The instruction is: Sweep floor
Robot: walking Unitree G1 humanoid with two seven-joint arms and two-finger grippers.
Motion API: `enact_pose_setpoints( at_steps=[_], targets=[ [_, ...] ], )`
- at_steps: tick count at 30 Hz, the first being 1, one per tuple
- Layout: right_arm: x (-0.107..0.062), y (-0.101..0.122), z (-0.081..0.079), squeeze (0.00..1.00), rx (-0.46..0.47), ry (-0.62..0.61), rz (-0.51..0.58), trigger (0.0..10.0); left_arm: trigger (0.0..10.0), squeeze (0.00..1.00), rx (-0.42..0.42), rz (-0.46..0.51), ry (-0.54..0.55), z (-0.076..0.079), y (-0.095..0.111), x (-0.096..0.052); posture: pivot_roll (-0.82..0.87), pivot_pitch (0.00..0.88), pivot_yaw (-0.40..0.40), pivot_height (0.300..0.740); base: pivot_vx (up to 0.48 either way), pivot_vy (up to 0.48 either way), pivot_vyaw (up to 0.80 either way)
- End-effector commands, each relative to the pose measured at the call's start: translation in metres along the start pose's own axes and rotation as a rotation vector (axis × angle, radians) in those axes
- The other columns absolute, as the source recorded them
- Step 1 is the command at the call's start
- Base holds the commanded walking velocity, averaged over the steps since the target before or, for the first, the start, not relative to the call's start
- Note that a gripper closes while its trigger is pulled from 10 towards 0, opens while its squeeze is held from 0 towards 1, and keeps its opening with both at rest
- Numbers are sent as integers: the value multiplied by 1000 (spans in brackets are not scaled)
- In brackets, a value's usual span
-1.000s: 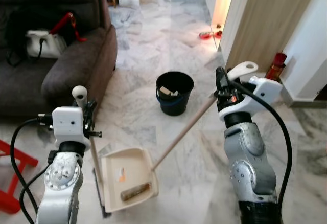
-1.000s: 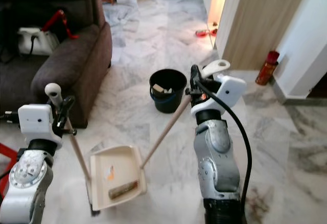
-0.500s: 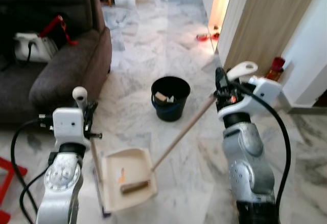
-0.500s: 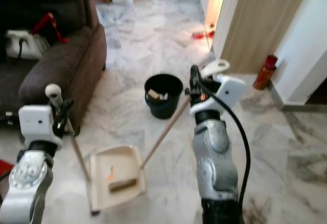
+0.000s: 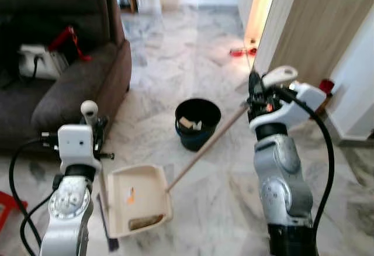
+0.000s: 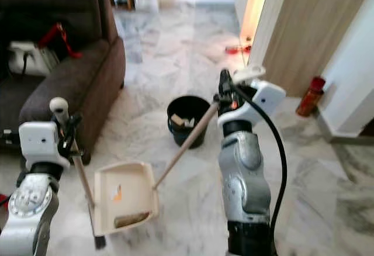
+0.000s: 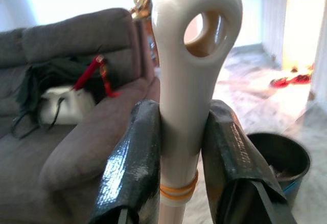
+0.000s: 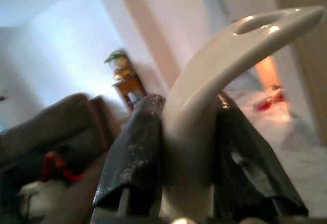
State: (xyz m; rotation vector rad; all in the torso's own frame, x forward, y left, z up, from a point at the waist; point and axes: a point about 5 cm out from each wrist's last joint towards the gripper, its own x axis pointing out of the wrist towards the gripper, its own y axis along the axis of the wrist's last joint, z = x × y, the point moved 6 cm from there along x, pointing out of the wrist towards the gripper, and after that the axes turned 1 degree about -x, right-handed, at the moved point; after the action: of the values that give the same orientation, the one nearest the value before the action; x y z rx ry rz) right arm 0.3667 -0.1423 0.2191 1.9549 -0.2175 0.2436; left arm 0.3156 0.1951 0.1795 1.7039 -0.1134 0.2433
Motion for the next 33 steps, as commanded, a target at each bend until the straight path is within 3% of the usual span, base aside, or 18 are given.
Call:
enact_pose_setpoints(
  at_steps=[1, 19, 22, 33],
  targets=[
    [3, 16, -20, 0, 51, 54, 57, 10000, 10000, 0, 1, 60, 7, -3, 15, 1, 42, 9, 17, 740, 352, 0, 0],
    [3, 15, -26, 0, 67, 75, 50, 10000, 10000, 0, -2, 61, 5, -2, 14, -1, 41, 0, 16, 740, 354, 0, -156],
    [3, 17, -28, 0, 69, 82, 57, 10000, 10000, 0, -1, 62, 7, -3, 14, 0, 45, 1, 14, 740, 356, 0, -800],
    [2, 24, -38, 0, 55, 119, 92, 10000, 10000, 0, 5, 56, 14, -5, 13, -1, 48, 12, 14, 740, 355, 0, 0]
  ],
)
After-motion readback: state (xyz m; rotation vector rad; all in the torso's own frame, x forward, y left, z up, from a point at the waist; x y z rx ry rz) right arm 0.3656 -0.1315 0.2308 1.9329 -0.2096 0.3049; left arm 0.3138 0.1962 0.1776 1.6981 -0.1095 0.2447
